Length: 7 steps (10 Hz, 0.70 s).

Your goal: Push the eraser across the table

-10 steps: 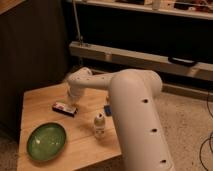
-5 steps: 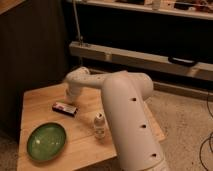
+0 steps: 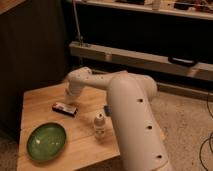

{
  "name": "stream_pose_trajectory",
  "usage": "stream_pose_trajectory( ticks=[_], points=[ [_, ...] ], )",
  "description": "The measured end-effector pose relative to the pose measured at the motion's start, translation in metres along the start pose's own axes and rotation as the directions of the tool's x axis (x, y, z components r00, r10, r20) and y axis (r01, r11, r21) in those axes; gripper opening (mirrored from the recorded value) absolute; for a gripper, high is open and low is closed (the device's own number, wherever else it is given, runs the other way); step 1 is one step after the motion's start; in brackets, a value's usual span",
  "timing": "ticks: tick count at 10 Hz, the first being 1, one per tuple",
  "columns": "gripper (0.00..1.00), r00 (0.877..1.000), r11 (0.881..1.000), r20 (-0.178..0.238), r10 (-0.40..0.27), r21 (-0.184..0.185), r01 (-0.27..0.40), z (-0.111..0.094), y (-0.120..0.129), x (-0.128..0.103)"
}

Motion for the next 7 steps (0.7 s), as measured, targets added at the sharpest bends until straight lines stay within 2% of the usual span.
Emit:
stream_pose_trajectory(
  ticks=[3,5,7],
  points=[
    [0.00,0.999,0.999,-0.028,-0.043,-0.011,0.043,0.003,0.011,0.004],
    [0.00,0.996,0.997,-0.056,-0.076,-0.036,0.074,0.009,0.022,0.008],
    [0.00,0.993,0.993,-0.068,-0.099,-0.076,0.094,0.010,0.034,0.009]
  ],
)
